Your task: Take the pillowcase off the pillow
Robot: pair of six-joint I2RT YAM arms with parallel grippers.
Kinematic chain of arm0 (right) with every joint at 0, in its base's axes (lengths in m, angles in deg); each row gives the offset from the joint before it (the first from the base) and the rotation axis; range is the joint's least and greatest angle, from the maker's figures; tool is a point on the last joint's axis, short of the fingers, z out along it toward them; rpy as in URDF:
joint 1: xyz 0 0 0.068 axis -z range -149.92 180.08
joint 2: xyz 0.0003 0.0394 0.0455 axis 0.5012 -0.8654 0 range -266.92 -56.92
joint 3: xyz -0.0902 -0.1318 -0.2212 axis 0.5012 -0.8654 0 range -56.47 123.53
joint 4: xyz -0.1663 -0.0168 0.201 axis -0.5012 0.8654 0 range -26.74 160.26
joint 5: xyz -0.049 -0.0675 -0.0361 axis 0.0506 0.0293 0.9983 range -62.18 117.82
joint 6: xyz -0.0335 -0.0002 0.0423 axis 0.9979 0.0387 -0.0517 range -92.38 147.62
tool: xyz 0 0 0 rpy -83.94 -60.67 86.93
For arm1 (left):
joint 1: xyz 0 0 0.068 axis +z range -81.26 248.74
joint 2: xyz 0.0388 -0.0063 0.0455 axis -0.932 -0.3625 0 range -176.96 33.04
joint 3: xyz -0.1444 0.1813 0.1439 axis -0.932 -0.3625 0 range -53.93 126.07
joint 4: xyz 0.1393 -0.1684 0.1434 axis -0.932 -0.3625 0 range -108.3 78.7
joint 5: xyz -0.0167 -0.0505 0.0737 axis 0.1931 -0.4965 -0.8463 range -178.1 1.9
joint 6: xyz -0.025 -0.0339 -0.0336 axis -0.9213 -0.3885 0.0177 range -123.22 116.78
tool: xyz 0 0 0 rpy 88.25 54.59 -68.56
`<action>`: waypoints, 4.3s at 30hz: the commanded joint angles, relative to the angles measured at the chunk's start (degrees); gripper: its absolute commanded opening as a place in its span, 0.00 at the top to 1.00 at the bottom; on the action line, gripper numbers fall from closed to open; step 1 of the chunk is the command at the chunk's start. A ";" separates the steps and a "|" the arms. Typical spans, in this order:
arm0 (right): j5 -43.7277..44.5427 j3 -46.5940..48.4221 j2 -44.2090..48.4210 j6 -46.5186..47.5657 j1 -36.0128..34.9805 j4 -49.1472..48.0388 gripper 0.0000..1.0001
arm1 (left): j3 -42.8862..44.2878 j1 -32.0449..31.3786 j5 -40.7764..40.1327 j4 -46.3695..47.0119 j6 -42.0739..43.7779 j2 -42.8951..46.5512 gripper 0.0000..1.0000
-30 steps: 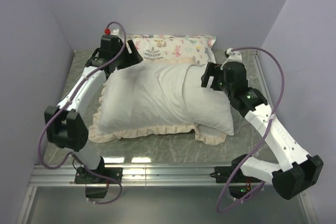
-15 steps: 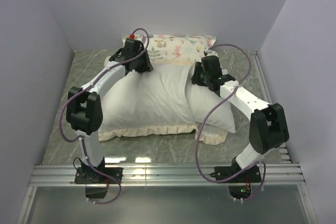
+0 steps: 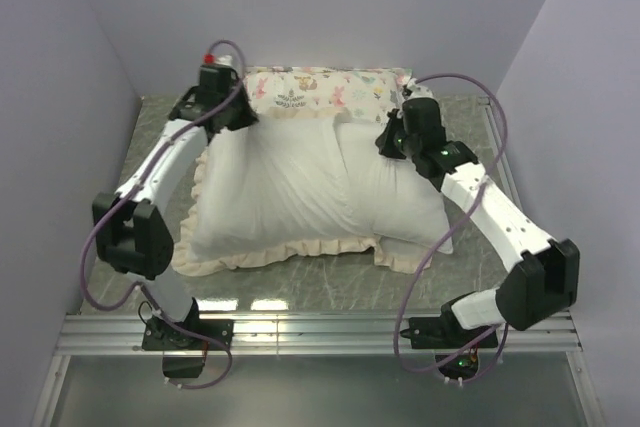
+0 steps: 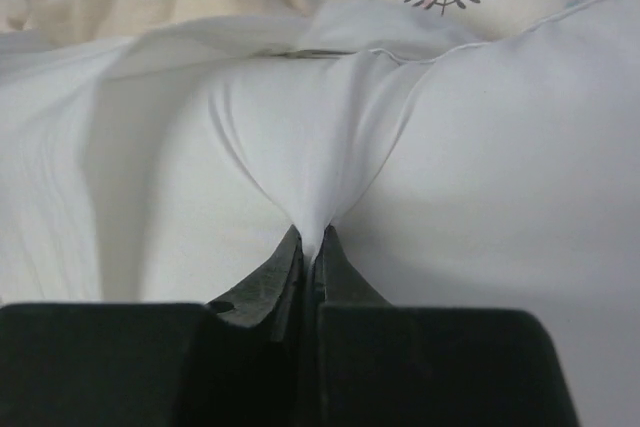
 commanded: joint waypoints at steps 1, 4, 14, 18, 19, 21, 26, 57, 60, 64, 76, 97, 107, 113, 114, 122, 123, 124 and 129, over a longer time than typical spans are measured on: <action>5.94 6.09 9.36 1.54 3.93 5.03 1.00 | -0.93 11.03 -8.65 -3.48 -0.23 8.15 1.00; 6.03 8.73 11.83 2.15 5.42 7.06 1.00 | -3.39 15.51 -9.36 -2.16 -1.20 11.58 1.00; 3.75 8.75 13.07 1.72 8.94 8.91 1.00 | -9.89 22.65 -1.46 2.22 -3.05 14.93 1.00; 3.04 0.85 13.33 -0.48 7.46 4.27 1.00 | -12.88 18.18 2.33 4.17 -2.35 17.30 0.86; 3.39 -0.30 12.90 -0.92 7.45 3.47 1.00 | -13.32 17.12 2.85 4.69 -1.91 18.09 0.69; 4.18 -3.29 12.02 -2.06 7.10 1.36 1.00 | -14.73 13.10 2.86 5.48 -1.90 21.16 0.48; 5.85 -8.66 9.03 -5.14 7.01 -3.74 1.00 | -16.39 0.69 -8.27 1.71 -2.69 27.91 0.27; 2.26 0.73 10.87 -1.80 15.88 0.99 1.00 | -32.83 5.44 -37.42 -4.98 -7.62 45.33 1.00; 0.58 1.62 11.05 -1.80 17.64 1.61 1.00 | -36.17 14.17 -32.05 -1.73 -6.92 46.22 1.00; -1.43 0.65 11.40 -1.98 17.82 1.35 1.00 | -40.30 16.05 -23.79 1.00 -7.62 42.62 1.00; -3.64 -3.92 15.79 -0.40 10.44 -3.22 1.00 | -40.33 15.96 -8.74 3.39 -8.15 39.80 0.99; -9.89 2.95 16.23 0.84 2.70 -12.72 1.00 | -34.50 15.79 -0.93 3.82 -7.09 38.84 0.89; -2.07 -7.70 17.73 1.97 1.04 -9.47 1.00 | -50.48 -4.91 -2.59 7.40 -16.28 53.24 0.30; 2.51 -7.35 22.02 3.82 -1.34 -5.87 0.59 | -64.12 -21.45 -11.63 16.37 -25.36 52.47 0.29; 3.30 -7.35 22.73 3.91 -1.60 -5.51 0.53 | -65.26 -22.78 -12.51 18.91 -25.81 51.24 0.28; 5.50 -12.00 29.24 3.91 -7.75 -4.01 0.31 | -66.76 -26.66 -23.15 32.28 -23.97 40.25 0.26; 5.59 -12.88 29.76 3.82 -8.63 -4.01 0.31 | -66.07 -26.75 -23.59 32.81 -23.53 38.94 0.26; 6.29 -15.15 30.29 3.65 -9.33 -4.01 0.30 | -65.62 -26.75 -24.20 33.60 -23.26 36.40 0.27; 10.94 -22.63 32.23 1.89 -15.48 -5.07 0.26 | -65.80 -27.28 -23.69 38.62 -22.12 31.90 0.31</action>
